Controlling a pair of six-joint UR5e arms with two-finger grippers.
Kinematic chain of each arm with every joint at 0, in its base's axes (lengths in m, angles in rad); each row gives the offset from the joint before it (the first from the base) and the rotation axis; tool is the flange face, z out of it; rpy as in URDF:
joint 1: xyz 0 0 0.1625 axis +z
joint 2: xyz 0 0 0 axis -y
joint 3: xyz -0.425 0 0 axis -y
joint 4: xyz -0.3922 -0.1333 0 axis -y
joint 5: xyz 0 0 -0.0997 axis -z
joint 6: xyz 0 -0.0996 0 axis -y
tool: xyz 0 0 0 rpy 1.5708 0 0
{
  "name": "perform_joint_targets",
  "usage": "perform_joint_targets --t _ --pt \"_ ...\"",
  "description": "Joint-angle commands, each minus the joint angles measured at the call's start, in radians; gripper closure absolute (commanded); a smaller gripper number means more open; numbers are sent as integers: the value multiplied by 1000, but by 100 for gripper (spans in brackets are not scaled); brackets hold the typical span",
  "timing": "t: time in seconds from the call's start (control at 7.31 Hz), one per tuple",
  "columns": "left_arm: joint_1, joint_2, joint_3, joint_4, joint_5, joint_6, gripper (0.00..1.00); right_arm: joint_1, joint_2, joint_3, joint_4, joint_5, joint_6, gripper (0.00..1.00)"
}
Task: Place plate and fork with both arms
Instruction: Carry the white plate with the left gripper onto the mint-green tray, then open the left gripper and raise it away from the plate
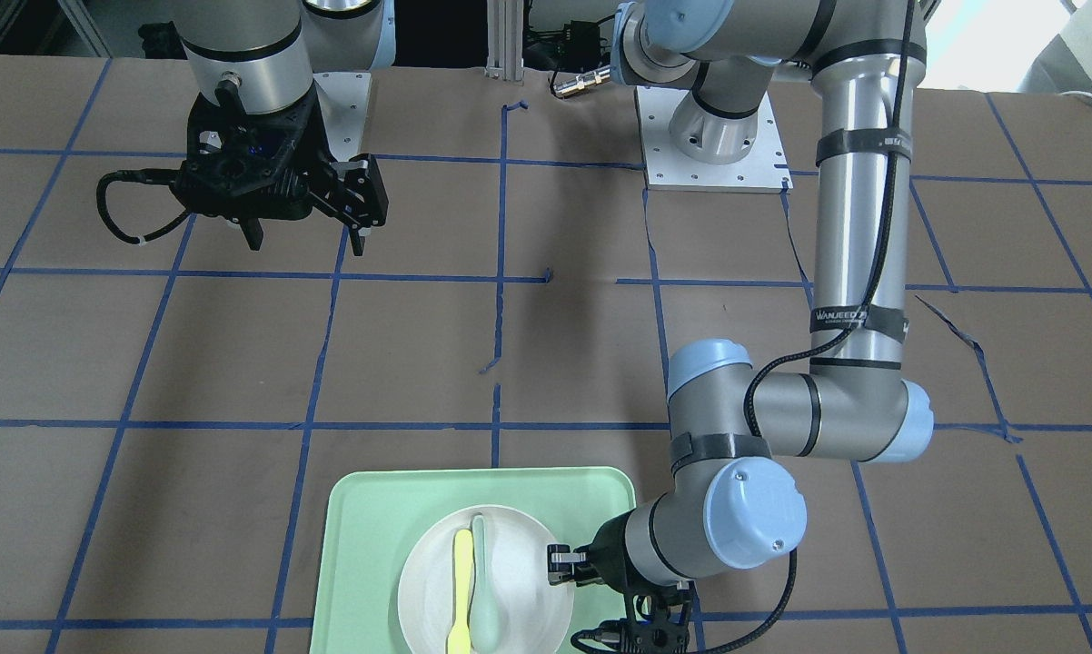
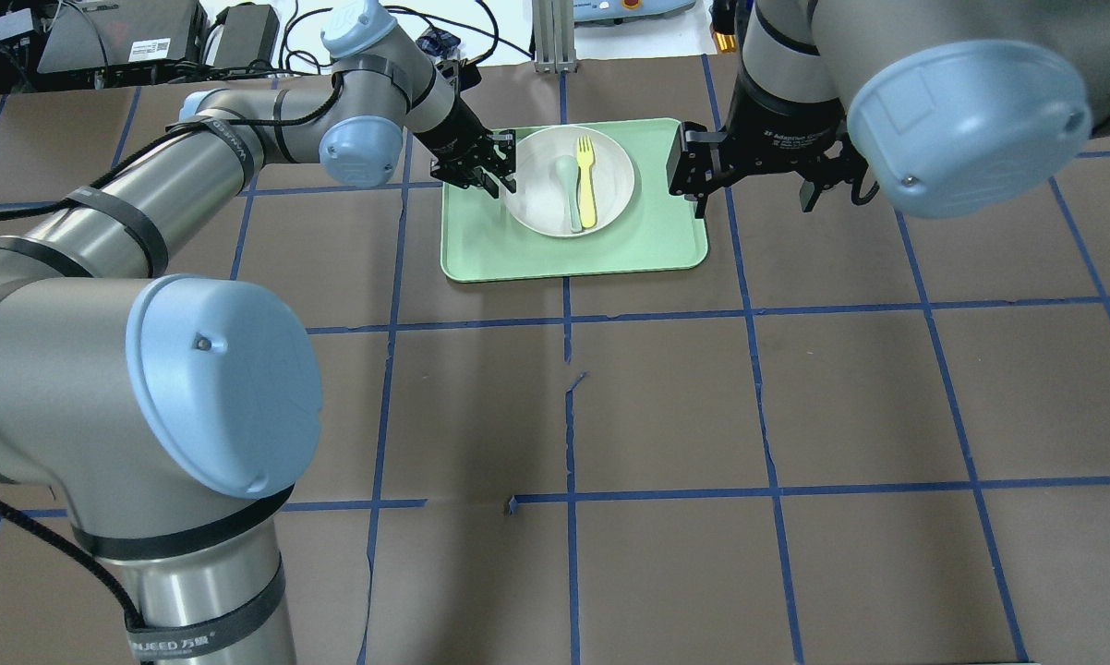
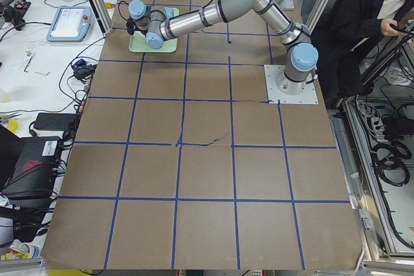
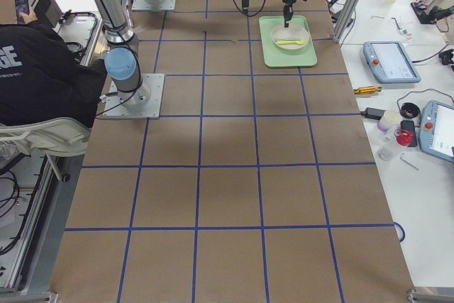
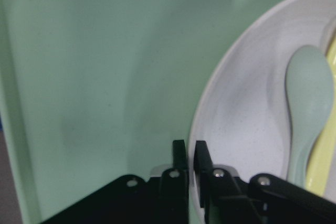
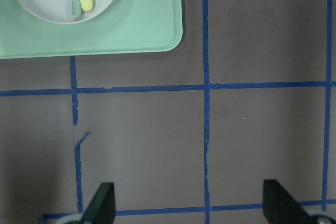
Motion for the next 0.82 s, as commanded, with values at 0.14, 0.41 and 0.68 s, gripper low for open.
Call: perform_joint_targets --t 0.14,0.41,0.68 --pt "-4 308 -121 -129 122 0 0 0 0 0 -2 2 0 0" --pt "-7 501 -146 -366 274 -2 0 0 0 0 -2 1 0 0" --pt "-10 645 -228 -433 310 -9 0 0 0 0 -5 2 0 0"
